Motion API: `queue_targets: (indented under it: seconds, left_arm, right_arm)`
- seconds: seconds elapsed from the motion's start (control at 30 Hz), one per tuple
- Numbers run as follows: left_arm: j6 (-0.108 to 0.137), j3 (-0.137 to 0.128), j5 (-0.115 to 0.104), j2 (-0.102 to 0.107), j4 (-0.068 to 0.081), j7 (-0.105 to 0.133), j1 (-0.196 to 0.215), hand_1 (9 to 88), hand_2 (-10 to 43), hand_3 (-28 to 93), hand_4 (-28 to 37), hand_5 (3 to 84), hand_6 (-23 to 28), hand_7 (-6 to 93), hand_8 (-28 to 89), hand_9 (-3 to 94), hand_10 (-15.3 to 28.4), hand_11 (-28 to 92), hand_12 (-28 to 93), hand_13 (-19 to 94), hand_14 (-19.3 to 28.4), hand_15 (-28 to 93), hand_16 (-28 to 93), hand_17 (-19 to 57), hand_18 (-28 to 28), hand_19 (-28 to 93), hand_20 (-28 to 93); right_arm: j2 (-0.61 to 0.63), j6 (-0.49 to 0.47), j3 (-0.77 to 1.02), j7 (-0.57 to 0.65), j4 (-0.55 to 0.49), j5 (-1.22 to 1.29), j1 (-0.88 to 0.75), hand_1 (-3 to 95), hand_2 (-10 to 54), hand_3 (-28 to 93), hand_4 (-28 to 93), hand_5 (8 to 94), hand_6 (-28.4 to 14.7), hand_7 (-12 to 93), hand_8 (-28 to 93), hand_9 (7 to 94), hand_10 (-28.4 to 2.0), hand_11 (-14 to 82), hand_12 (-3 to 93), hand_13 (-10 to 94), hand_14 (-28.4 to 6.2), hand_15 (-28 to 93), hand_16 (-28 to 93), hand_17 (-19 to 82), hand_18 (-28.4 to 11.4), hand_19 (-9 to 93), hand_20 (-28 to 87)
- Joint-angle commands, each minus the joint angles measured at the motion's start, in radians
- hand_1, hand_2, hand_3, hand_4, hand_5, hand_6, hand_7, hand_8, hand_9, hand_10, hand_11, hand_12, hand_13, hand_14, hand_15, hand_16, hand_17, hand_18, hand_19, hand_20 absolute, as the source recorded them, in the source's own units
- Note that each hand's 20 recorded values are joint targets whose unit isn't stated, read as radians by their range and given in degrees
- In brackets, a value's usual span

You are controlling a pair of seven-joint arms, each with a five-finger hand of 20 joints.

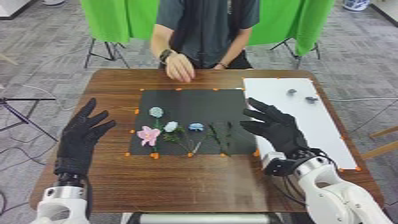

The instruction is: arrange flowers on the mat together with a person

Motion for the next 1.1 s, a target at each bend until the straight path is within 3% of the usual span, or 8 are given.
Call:
queue_targets:
  seconds: [0.03,0.1,0.33,0.63,0.83,1.1]
  left_arm:
    - [0.005,0.004,-0.007,0.000,0.001,0.003,0.007,21.8,4.5,80,-28.3,33.4,2.8,10.2,-9,36.2,16.3,18,8,30,25.7,41,-6,-7.7,23.9,48,15]
    - [0.005,0.004,-0.005,0.001,0.001,0.002,0.008,21.9,4.5,80,-28.3,33.4,2.8,10.2,-9,36.2,16.4,18,8,30,25.7,41,-6,-7.7,23.8,48,15]
    - [0.014,0.011,-0.013,0.011,-0.001,0.014,0.012,22.2,4.5,80,-28.3,33.3,2.8,10.2,-9,36.2,16.3,19,8,30,25.6,41,-6,-7.7,23.8,48,15]
    - [0.021,0.015,-0.017,0.017,-0.004,0.023,0.012,22.6,4.4,80,-28.3,33.3,2.8,10.2,-9,36.2,16.4,19,8,30,25.7,41,-6,-7.7,23.8,48,15]
    - [0.020,0.019,-0.017,0.016,-0.003,0.023,0.004,22.6,4.4,80,-28.3,33.2,2.9,10.2,-9,36.2,16.5,19,8,30,25.7,41,-6,-7.8,23.8,48,15]
    - [0.019,0.024,-0.017,0.021,-0.004,0.027,-0.002,22.7,4.3,80,-28.3,33.1,2.9,10.2,-9,36.3,16.6,19,8,30,25.7,41,-6,-7.8,23.8,48,15]
  right_arm:
    - [0.067,0.024,0.013,-0.018,0.003,-0.045,0.039,13.7,10.5,80,-28,39.9,2.9,14,-12,43.2,-11.9,8.0,13.6,34,-18.5,28,18,-1,-19.5,45,19]
    - [0.106,0.025,0.037,-0.017,0.011,-0.073,0.057,14.6,9.5,80,-28,40.9,3.0,15,-13,44.3,-12.1,9.4,14.0,35,-18.4,31,17,0,-19.8,47,20]
    - [0.305,0.178,0.060,-0.001,0.087,-0.209,0.157,21.5,4.4,81,-28,45.5,3.5,17,-14,48.6,-11.7,13.8,14.2,41,-16.7,41,14,4,-21.2,52,23]
    - [0.469,0.286,-0.100,0.190,0.248,-0.578,0.390,28.5,-0.9,81,-27,47.2,4.0,19,-15,48.5,-10.6,14.2,13.7,45,-14.6,46,13,10,-22.2,59,26]
    - [0.479,0.264,-0.282,0.294,0.385,-0.787,0.585,30.3,-2.9,81,-27,47.4,4.1,19,-15,48.2,-10.4,14.1,13.8,47,-13.7,47,12,11,-22.6,61,26]
    - [0.455,0.152,-0.401,0.391,0.526,-1.030,0.716,32.2,-4.5,82,-27,47.8,4.5,20,-15,48.1,-10.4,14.1,13.7,48,-12.6,47,11,12,-22.6,61,25]
